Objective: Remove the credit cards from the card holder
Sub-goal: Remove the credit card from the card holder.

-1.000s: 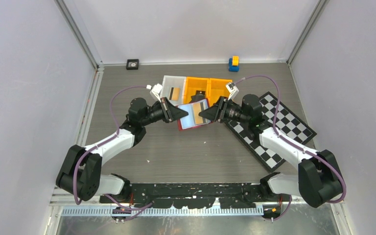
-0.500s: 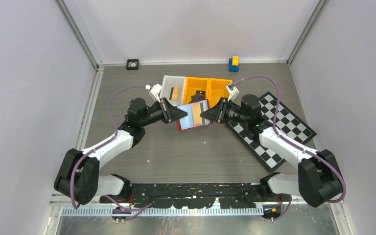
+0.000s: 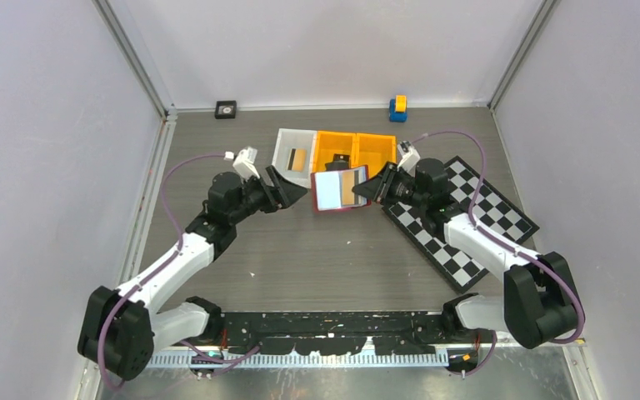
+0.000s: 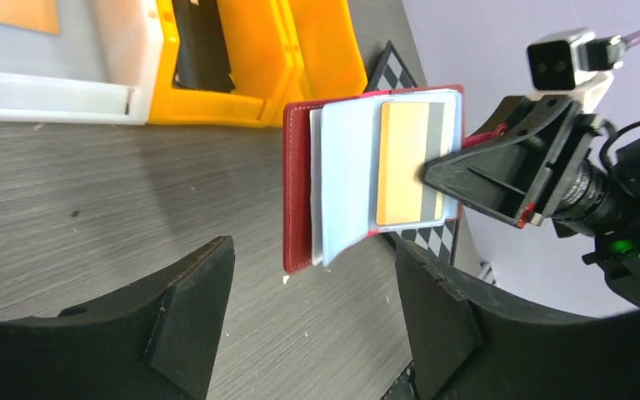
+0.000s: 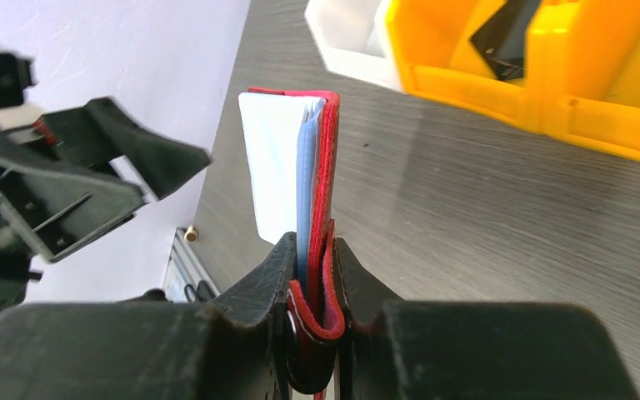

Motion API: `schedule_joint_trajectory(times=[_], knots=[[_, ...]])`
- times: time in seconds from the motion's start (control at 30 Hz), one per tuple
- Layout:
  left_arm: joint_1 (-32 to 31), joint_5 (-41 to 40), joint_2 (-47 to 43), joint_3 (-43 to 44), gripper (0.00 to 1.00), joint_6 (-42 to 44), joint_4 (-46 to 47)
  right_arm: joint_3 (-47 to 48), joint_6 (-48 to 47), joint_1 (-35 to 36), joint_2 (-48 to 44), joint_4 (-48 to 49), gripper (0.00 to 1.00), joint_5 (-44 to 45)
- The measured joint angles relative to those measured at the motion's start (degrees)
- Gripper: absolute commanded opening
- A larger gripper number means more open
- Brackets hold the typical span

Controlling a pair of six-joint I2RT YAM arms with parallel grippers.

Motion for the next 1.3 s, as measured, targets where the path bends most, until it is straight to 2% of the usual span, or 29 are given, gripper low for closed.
schedule_joint_trajectory(times=[0.1,0.23,0.33,0.47,0.63,0.97,1.13,1.3], knots=[[0.04,-1.95,-3.32,-1.25,0.72,0.13,0.42,-0.90,0.63,-0.81,0.00,-0.13,0.01,2.23],[-0.02,1.05,-5.20,-4.55,0.65,-0.68,8.02,-1.31,1.42,-1.20,0.00,-0.85,0.00,3.85],[-1.53,5.14,-2.03,-4.70,0.61,-0.94,13.77,-1.55,1.84,-1.20,0.00,-0.52,0.00,4.31],[-5.99,8.74,3.43,-3.50,0.57,-0.39,16.61,-2.62,2.99,-1.20,0.00,1.11,0.01,4.20],[-9.11,11.50,7.74,-1.20,0.56,-0.11,16.94,-4.00,5.16,-1.20,0.74,5.20,0.00,2.71],[-9.07,13.53,17.05,4.17,0.51,-0.70,16.00,-4.61,7.37,-1.20,1.57,9.14,0.01,1.31],[-8.83,13.46,20.22,6.84,0.47,-0.72,9.92,-4.63,7.56,-1.20,1.57,9.68,0.01,0.79],[-6.71,14.32,22.03,7.41,0.45,-3.08,9.62,-4.79,7.91,-1.22,1.57,10.34,0.01,0.50]])
